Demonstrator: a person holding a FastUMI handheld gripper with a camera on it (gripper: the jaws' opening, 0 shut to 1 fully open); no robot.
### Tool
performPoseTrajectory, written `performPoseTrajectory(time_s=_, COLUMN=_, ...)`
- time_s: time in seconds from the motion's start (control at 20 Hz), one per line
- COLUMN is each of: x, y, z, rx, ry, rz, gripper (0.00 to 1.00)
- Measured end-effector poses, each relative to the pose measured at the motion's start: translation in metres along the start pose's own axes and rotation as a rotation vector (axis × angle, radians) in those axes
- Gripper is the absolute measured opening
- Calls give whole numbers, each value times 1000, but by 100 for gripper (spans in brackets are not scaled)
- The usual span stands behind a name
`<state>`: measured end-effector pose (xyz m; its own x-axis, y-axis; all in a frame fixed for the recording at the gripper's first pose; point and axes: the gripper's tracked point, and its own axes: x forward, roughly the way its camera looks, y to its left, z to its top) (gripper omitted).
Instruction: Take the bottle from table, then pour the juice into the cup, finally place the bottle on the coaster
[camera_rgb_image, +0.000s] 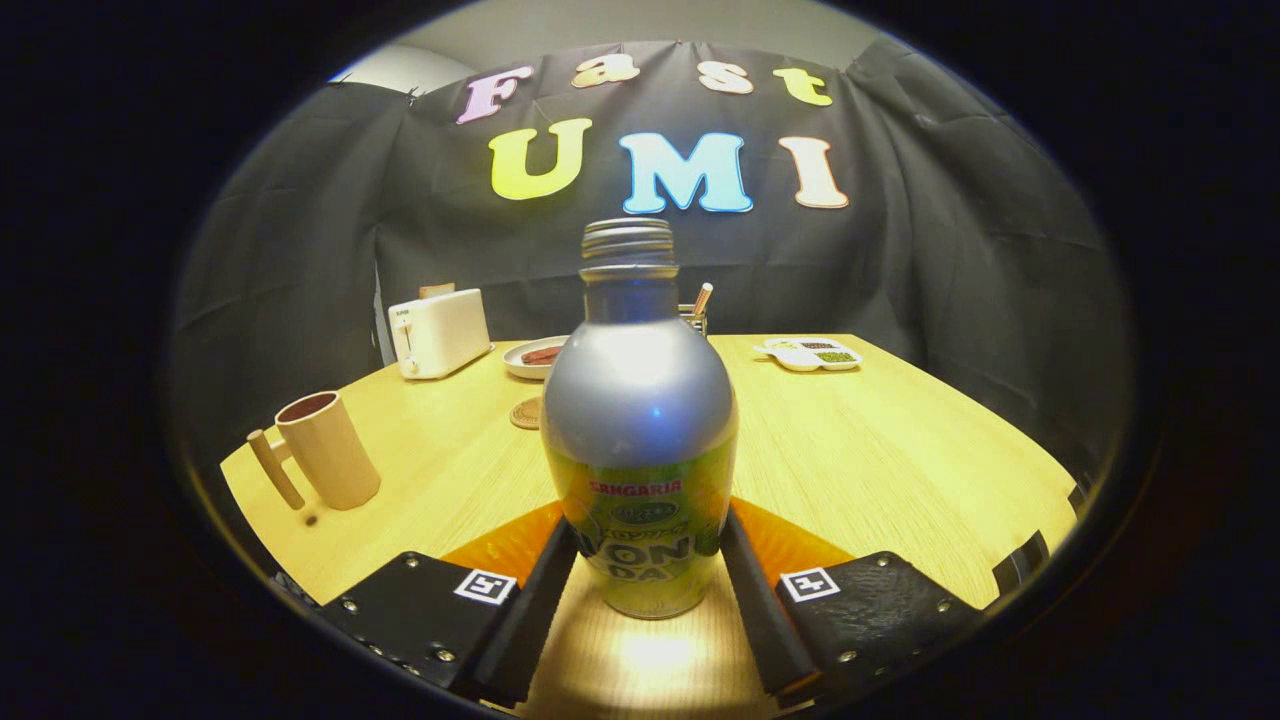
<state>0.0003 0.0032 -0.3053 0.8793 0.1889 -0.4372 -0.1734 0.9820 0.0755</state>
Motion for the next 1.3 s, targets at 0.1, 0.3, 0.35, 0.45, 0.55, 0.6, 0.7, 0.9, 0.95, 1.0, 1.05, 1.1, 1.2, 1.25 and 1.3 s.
performPoseTrajectory(time_s=0.1, x=1, y=-2, z=1, rx=-6, ry=12, rz=-12, gripper=80)
performPoseTrajectory(time_s=0.3, x=1, y=-1, z=12, rx=-55, ry=17, rz=-34, gripper=76)
performPoseTrajectory(time_s=0.35, x=2, y=1, z=16, rx=-65, ry=20, rz=-23, gripper=76)
performPoseTrajectory(time_s=0.45, x=3, y=5, z=24, rx=-98, ry=25, rz=-12, gripper=76)
performPoseTrajectory(time_s=0.55, x=6, y=11, z=37, rx=-148, ry=22, rz=1, gripper=76)
performPoseTrajectory(time_s=0.6, x=8, y=15, z=43, rx=-179, ry=22, rz=9, gripper=76)
performPoseTrajectory(time_s=0.7, x=11, y=23, z=55, rx=-247, ry=23, rz=28, gripper=76)
performPoseTrajectory(time_s=0.9, x=16, y=48, z=78, rx=-391, ry=10, rz=82, gripper=76)
performPoseTrajectory(time_s=0.95, x=17, y=55, z=81, rx=-428, ry=7, rz=98, gripper=76)
performPoseTrajectory(time_s=1.0, x=17, y=60, z=84, rx=-461, ry=5, rz=108, gripper=76)
performPoseTrajectory(time_s=1.05, x=18, y=65, z=86, rx=-489, ry=3, rz=120, gripper=76)
performPoseTrajectory(time_s=1.1, x=18, y=70, z=87, rx=-515, ry=3, rz=130, gripper=76)
performPoseTrajectory(time_s=1.2, x=18, y=82, z=85, rx=-577, ry=8, rz=149, gripper=76)
performPoseTrajectory(time_s=1.25, x=19, y=87, z=84, rx=-610, ry=10, rz=159, gripper=76)
performPoseTrajectory(time_s=1.3, x=19, y=94, z=83, rx=-640, ry=13, rz=170, gripper=76)
